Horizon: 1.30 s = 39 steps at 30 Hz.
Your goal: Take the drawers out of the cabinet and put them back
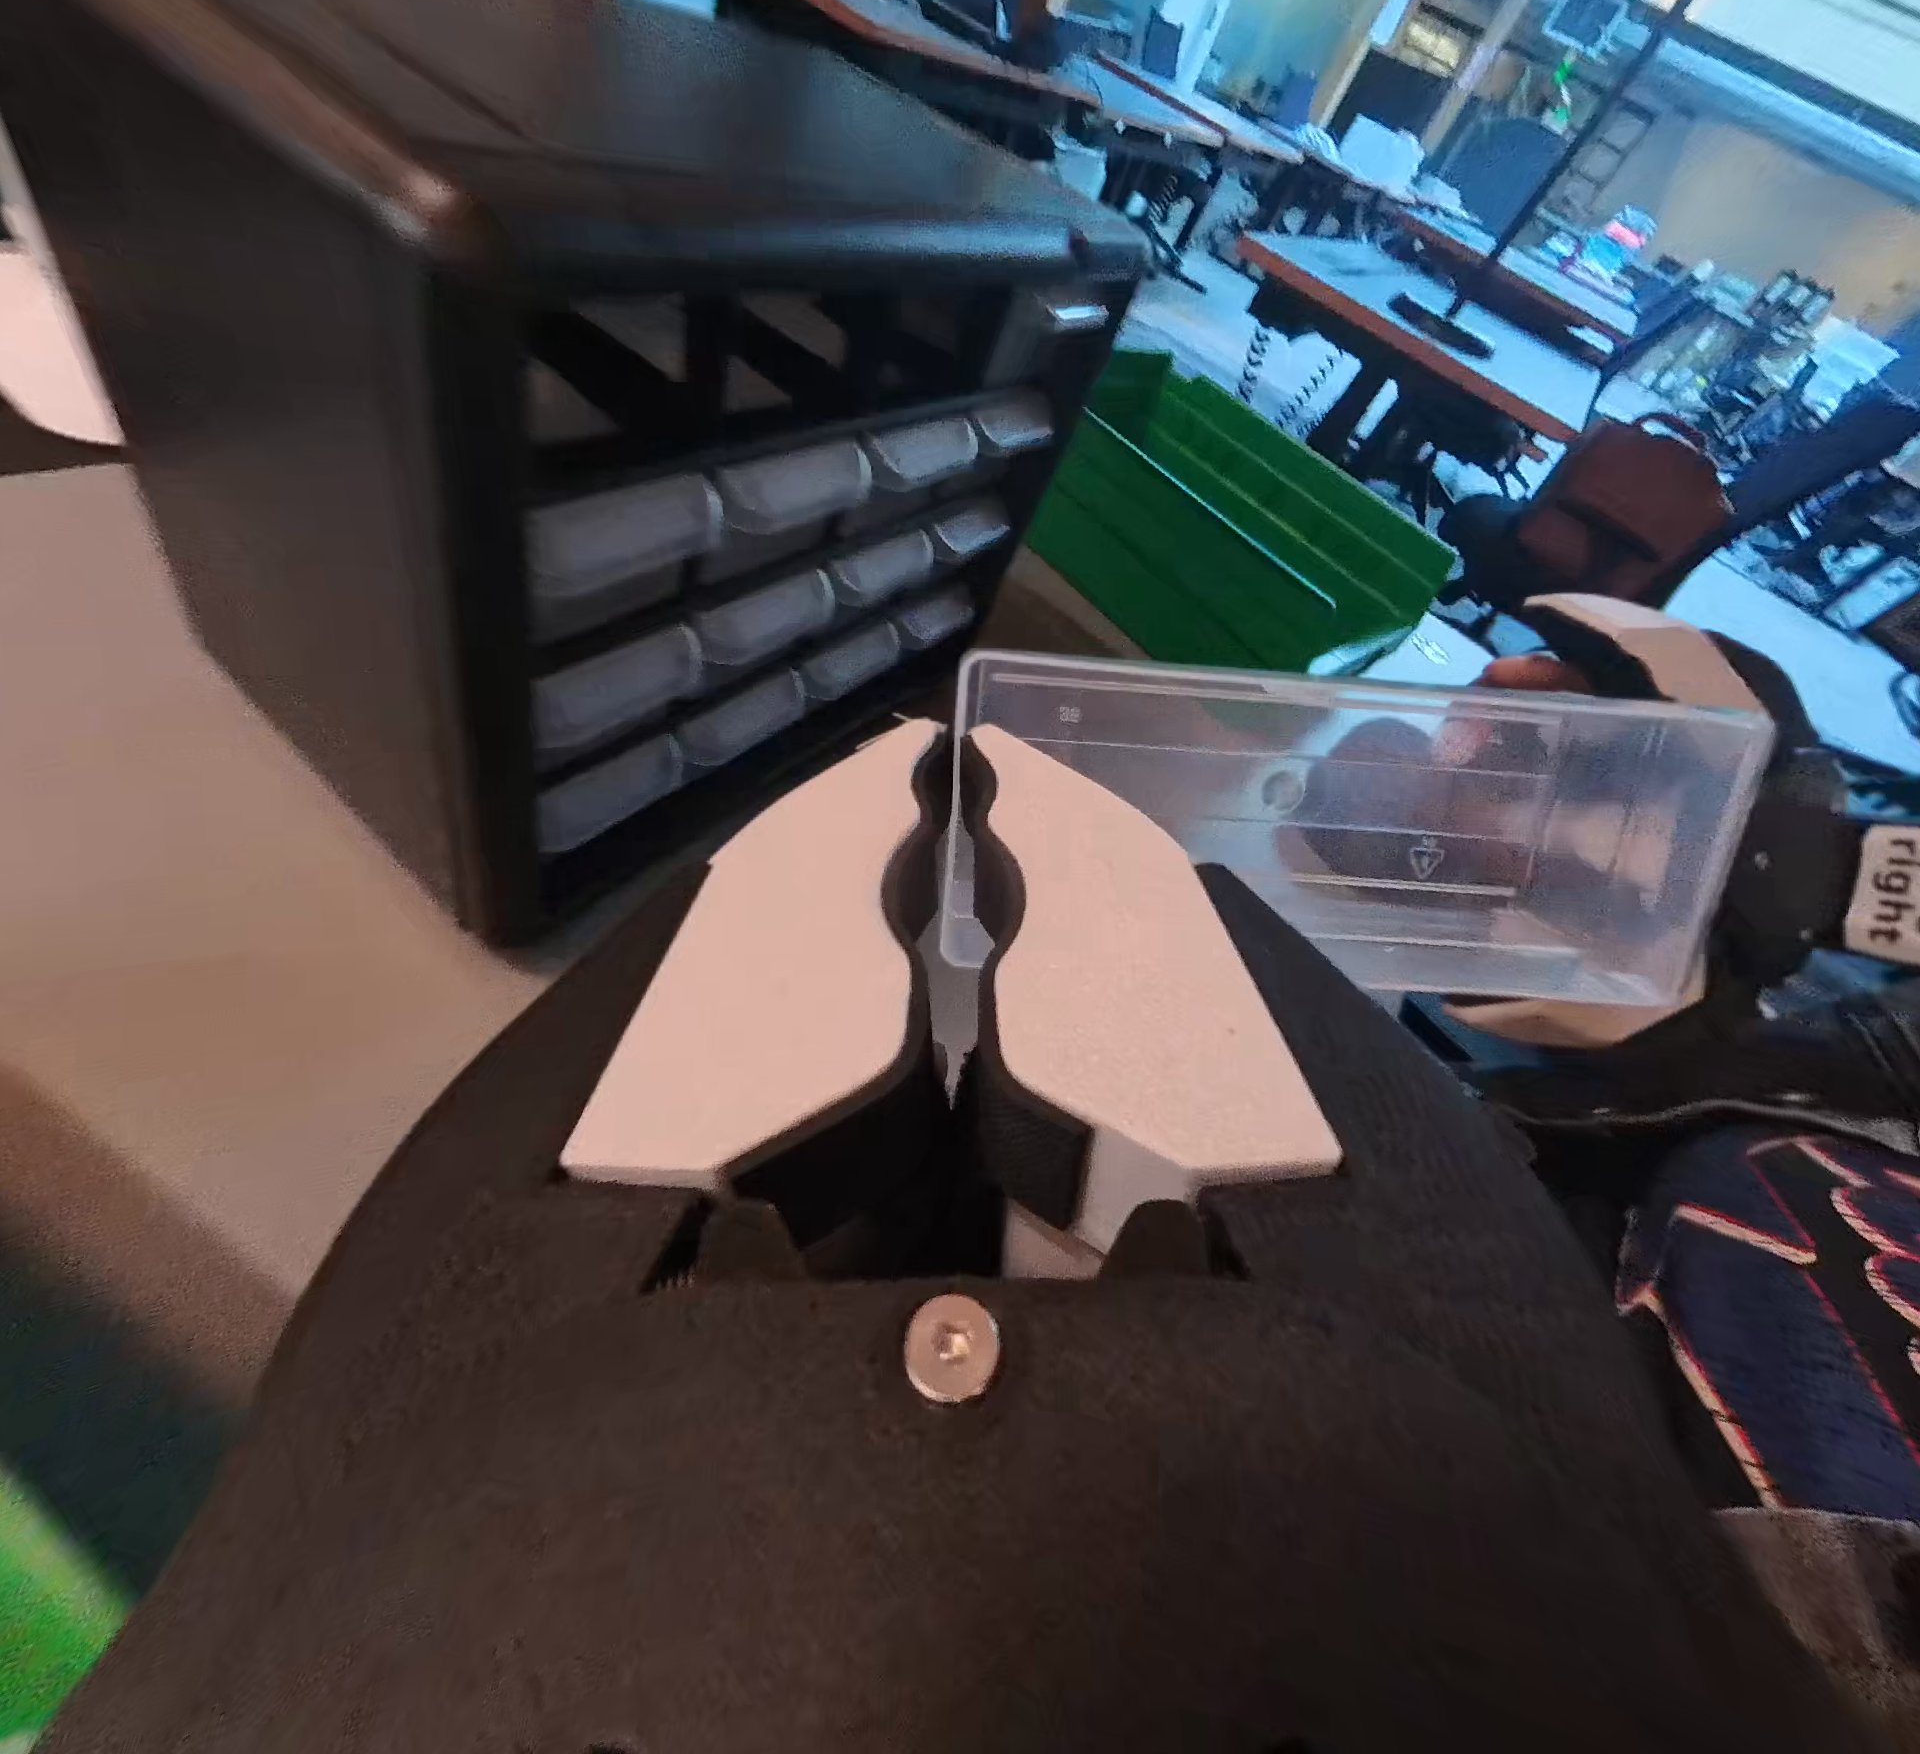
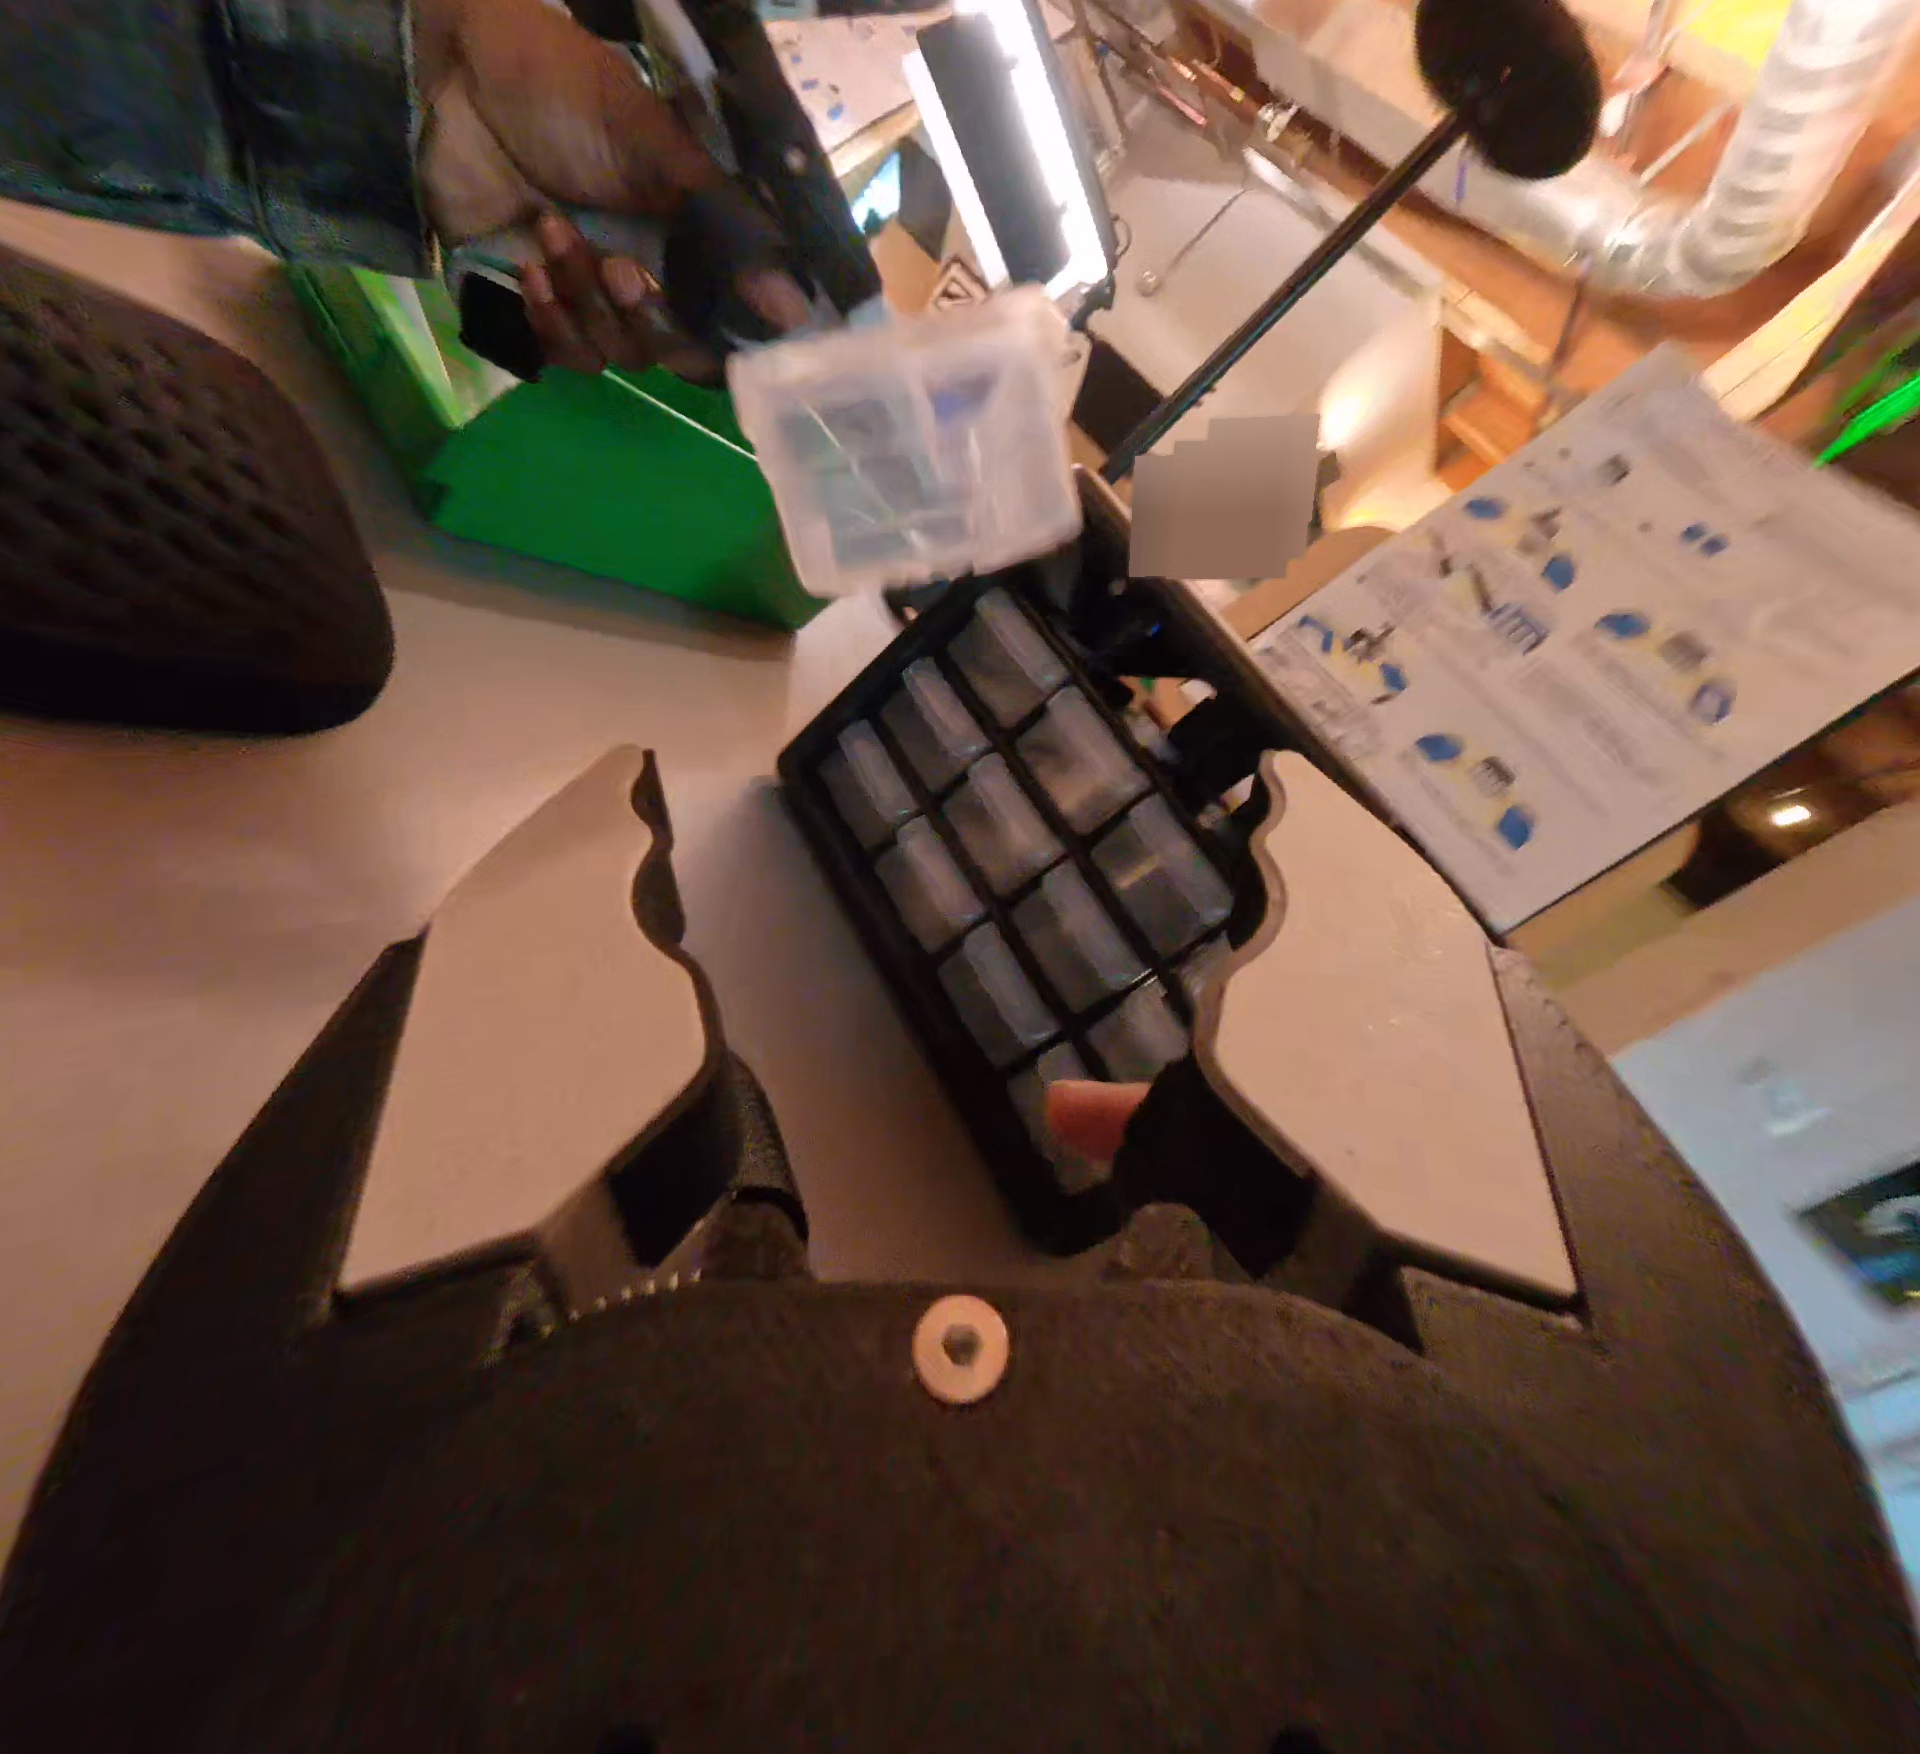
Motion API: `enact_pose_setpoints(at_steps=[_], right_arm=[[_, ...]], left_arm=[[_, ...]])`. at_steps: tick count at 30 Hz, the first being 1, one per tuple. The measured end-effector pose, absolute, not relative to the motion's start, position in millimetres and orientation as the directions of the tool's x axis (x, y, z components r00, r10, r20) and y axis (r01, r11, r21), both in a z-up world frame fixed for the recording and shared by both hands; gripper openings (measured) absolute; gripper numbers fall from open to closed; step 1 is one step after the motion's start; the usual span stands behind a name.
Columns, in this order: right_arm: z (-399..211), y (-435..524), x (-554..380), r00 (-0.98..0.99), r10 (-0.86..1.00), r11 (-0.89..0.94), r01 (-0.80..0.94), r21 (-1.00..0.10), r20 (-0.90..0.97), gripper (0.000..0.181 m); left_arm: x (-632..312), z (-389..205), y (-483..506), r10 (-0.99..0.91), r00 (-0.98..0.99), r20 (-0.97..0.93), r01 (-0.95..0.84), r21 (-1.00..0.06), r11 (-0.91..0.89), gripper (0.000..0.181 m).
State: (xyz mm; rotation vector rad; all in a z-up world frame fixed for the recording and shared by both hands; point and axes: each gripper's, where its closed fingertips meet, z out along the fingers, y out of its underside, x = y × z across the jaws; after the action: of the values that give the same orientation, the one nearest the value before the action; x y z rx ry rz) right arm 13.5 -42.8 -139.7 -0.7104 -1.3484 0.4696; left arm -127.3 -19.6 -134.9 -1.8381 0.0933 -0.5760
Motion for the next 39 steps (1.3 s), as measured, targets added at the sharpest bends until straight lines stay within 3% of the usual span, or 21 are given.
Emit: enact_pose_setpoints(at_steps=[3, 8, 12, 15, 17, 19, 22, 24, 26, 29, 31, 32, 35, 37, 39], right_arm=[[-138.0, -51.5, 4.8, 0.252, 0.558, 0.799, 0.096, -0.594, 0.791, 0.097], [-134.1, -53.2, 4.0, 0.301, 0.475, 0.844, 0.111, -0.525, 0.827, 0.079], [-133.5, -54.9, 6.0, 0.309, 0.464, 0.854, 0.091, -0.511, 0.83, 0.067], [-115.0, -52.9, 17.7, 0.4, 0.549, 0.809, -0.036, -0.586, 0.734, 0.067], [-96.1, -43.5, 33.6, 0.448, 0.719, 0.666, -0.227, -0.711, 0.531, 0.066], [-81.3, -27.6, 51.1, 0.398, 0.884, 0.417, -0.438, -0.796, 0.244, 0.067], [-71.9, -10.1, 66.0, 0.129, 0.983, -0.018, -0.644, -0.765, -0.132, 0.067], [-74.7, -5.4, 63.7, -0.026, 0.959, -0.229, -0.659, -0.717, -0.282, 0.067], [-79.6, -9.7, 55.5, -0.131, 0.925, -0.355, -0.635, -0.686, -0.357, 0.067], [-87.0, -26.1, 39.0, -0.229, 0.888, -0.454, -0.574, -0.681, -0.399, 0.067], [-92.3, -37.5, 28.1, -0.268, 0.873, -0.487, -0.52, -0.702, -0.407, 0.067], [-95.8, -41.8, 23.4, -0.272, 0.874, -0.486, -0.492, -0.722, -0.403, 0.07], [-104.7, -49.8, 11.9, -0.274, 0.88, -0.472, -0.407, -0.782, -0.388, 0.081], [-106.9, -53.9, 10.1, -0.277, 0.904, -0.413, -0.374, -0.831, -0.325, 0.088], [-107.9, -48.4, 13.0, -0.163, 0.97, -0.23, -0.38, -0.896, -0.179, 0.095]], left_arm=[[-107.2, -143.7, -12.4, -0.367, 0.867, 0.337, 0.193, -0.907, -0.375, 0.001], [-85.6, -154.2, -9.2, -0.399, 0.867, 0.3, 0.12, -0.901, -0.416, 0.001], [-76.2, -149.5, -8.3, -0.408, 0.875, 0.26, 0.09, -0.916, -0.39, 0.001], [-63.0, -109.5, -17.9, -0.521, 0.794, 0.314, 0.233, -0.948, -0.216, 0.009], [-53.5, -69.6, -39.2, -0.658, 0.648, 0.384, 0.456, -0.887, -0.069, 0.032], [-62.7, -46.3, -57.6, -0.703, 0.582, 0.408, 0.656, -0.746, 0.11, 0.057], [-71.8, -57.1, -71.9, -0.646, 0.646, 0.407, 0.736, -0.556, 0.386, 0.073], [-40.7, -69.1, -60.6, -0.678, 0.627, 0.385, 0.74, -0.565, 0.364, 0.079], [1.5, -78.2, -47.3, -0.738, 0.553, 0.385, 0.742, -0.63, 0.227, 0.099], [21.6, -81.7, -38.5, -0.72, 0.581, 0.379, 0.731, -0.632, 0.256, 0.099], [14.5, -82.0, -40.2, -0.701, 0.599, 0.388, 0.742, -0.598, 0.303, 0.088], [7.7, -80.8, -44.7, -0.708, 0.587, 0.393, 0.761, -0.567, 0.316, 0.073], [-6.1, -81.5, -51.0, -0.734, 0.536, 0.417, 0.801, -0.526, 0.287, 0.066], [-20.0, -82.6, -49.6, -0.746, 0.442, 0.498, 0.866, -0.454, 0.21, 0.064], [-32.3, -88.4, -43.0, -0.743, 0.323, 0.587, 0.917, -0.389, 0.091, 0.064]])
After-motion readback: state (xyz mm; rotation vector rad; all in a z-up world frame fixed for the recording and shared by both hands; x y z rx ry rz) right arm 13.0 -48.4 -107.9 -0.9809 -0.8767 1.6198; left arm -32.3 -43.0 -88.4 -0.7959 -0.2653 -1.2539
